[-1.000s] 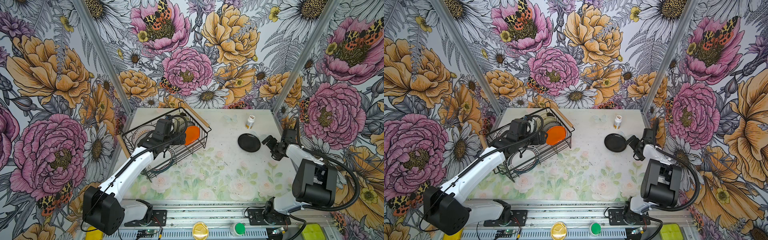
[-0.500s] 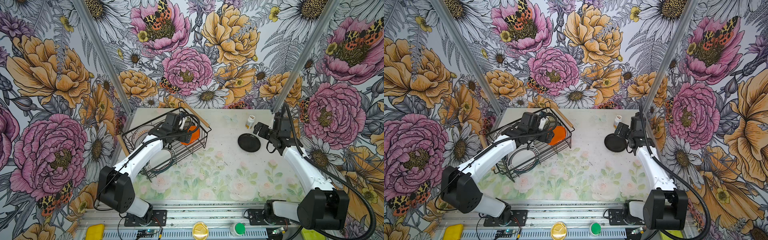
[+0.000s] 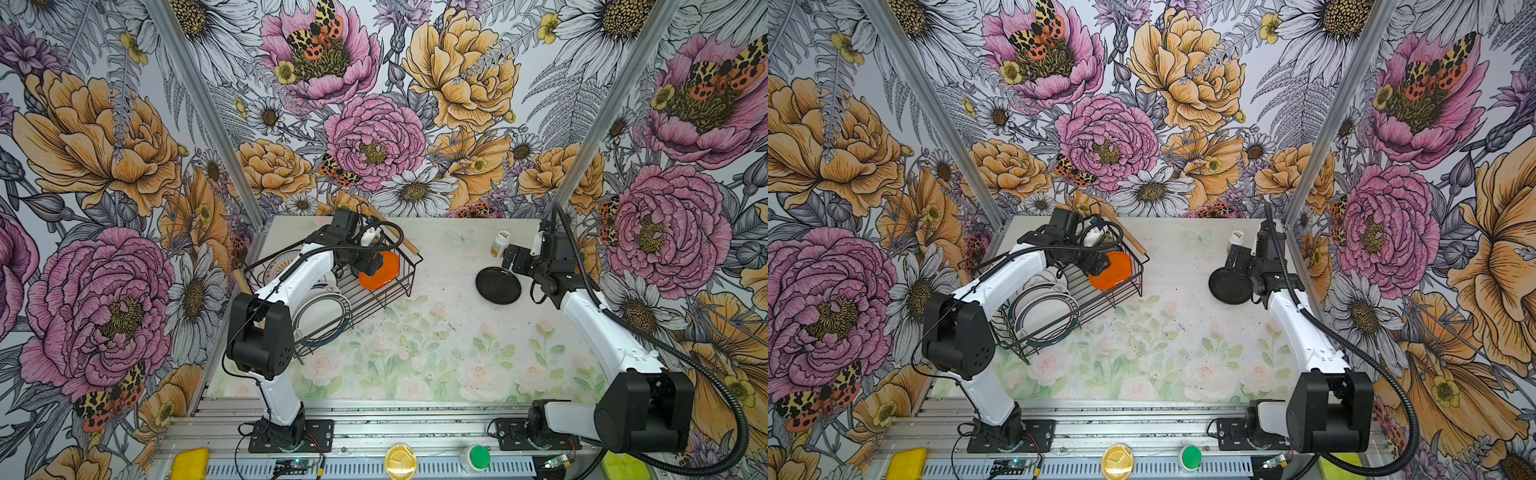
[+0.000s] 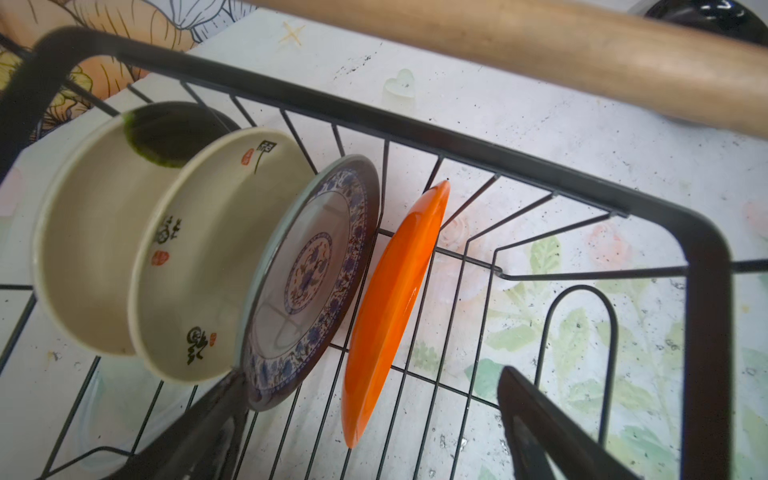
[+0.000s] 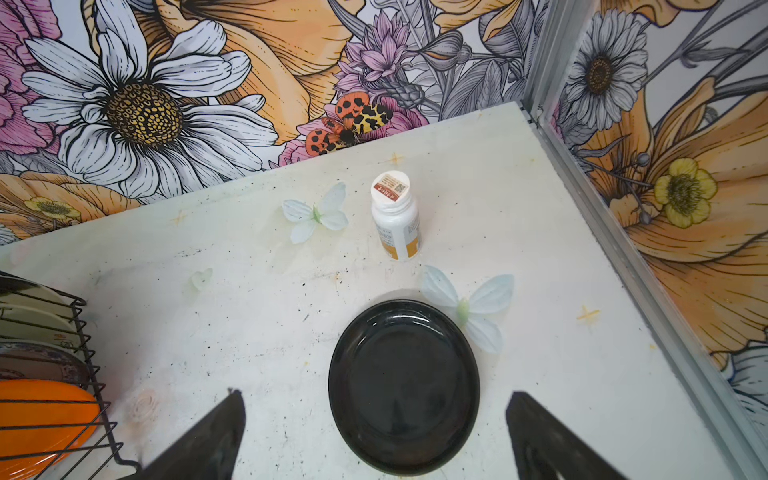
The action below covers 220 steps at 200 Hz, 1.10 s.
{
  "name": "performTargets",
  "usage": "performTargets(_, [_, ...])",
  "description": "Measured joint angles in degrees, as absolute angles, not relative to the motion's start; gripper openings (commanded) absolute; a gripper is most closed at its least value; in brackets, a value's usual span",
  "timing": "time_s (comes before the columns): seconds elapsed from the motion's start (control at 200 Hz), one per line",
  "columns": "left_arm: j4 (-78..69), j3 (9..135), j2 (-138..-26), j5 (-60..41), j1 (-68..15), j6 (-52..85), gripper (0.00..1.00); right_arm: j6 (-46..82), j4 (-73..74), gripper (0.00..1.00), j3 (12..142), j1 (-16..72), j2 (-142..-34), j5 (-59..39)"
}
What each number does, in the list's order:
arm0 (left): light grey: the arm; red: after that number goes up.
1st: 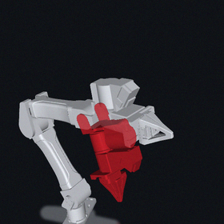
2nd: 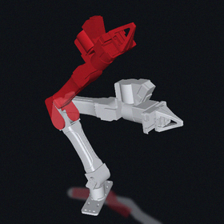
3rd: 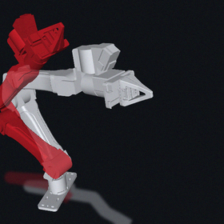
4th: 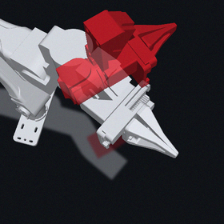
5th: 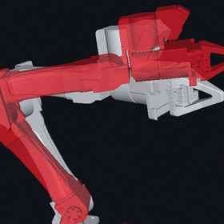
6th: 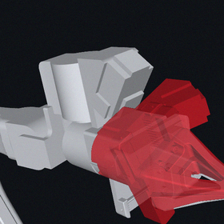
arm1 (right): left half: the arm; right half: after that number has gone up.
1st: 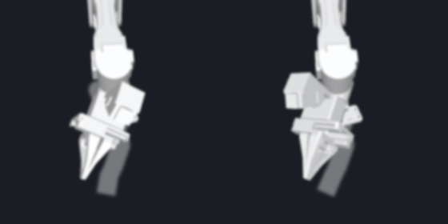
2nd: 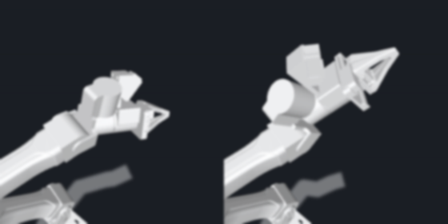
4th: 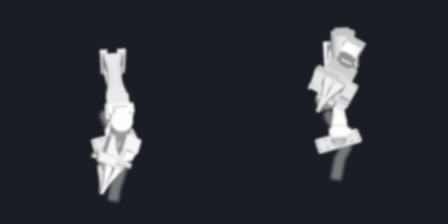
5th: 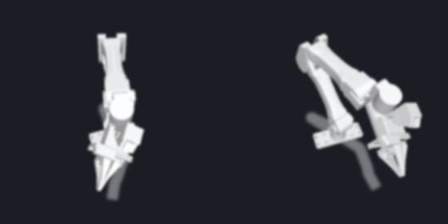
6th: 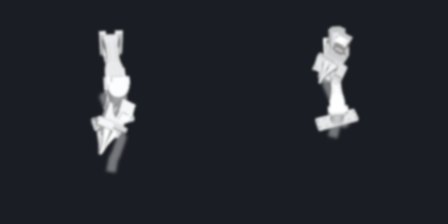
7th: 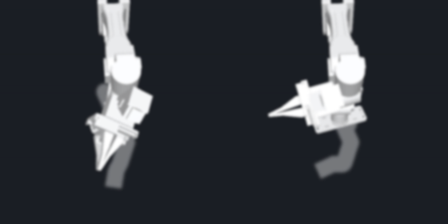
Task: Unload the plates from the dish rack
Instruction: 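Open the right gripper and raise it while the left reaches toward the orange plate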
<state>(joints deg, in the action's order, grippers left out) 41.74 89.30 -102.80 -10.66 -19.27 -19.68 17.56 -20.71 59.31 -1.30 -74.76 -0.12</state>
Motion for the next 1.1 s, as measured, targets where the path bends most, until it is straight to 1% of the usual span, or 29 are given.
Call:
performTargets(0.095, [43.24, 91.31, -103.88, -11.14, -19.66, -21.54, 0.87, 16.80, -20.62, 0.99, 59.31, -1.30, -75.24, 0.10])
performTargets(0.41, [50.24, 98.35, -112.25, -11.66, -19.75, -26.33, 0.67, 15.92, -20.29, 0.99, 58.94, -1.30, -75.94, 0.27])
performTargets(0.485, [51.24, 99.15, -113.38, -11.66, -19.75, -27.11, 0.65, 15.75, -20.27, 0.99, 58.92, -1.30, -75.94, 0.27])
performTargets(0.565, [52.38, 99.81, -114.08, -11.68, -19.75, -27.92, 0.59, 15.51, -20.16, 0.99, 58.63, -1.30, -75.94, 0.32])
performTargets(0.635, [53.30, 100.44, -114.43, -11.68, -19.75, -28.73, 0.49, 15.31, -20.05, 0.99, 58.30, -1.30, -75.94, 0.43])
performTargets(0.691, [54.02, 101.30, -114.74, -11.68, -19.75, -28.95, 0.45, 15.31, -20.05, 0.99, 58.22, -1.30, -75.94, 0.45])
performTargets(0.901, [55.29, 102.45, -115.02, -11.70, -19.62, -30.46, 0.41, 15.31, -19.86, 0.99, 57.76, -1.30, -75.94, 0.45])
performTargets(1.101, [55.77, 103.09, -116.49, -11.66, -19.33, -31.44, 0.28, 15.31, -19.84, 0.99, 57.47, -1.30, -75.94, 0.45])
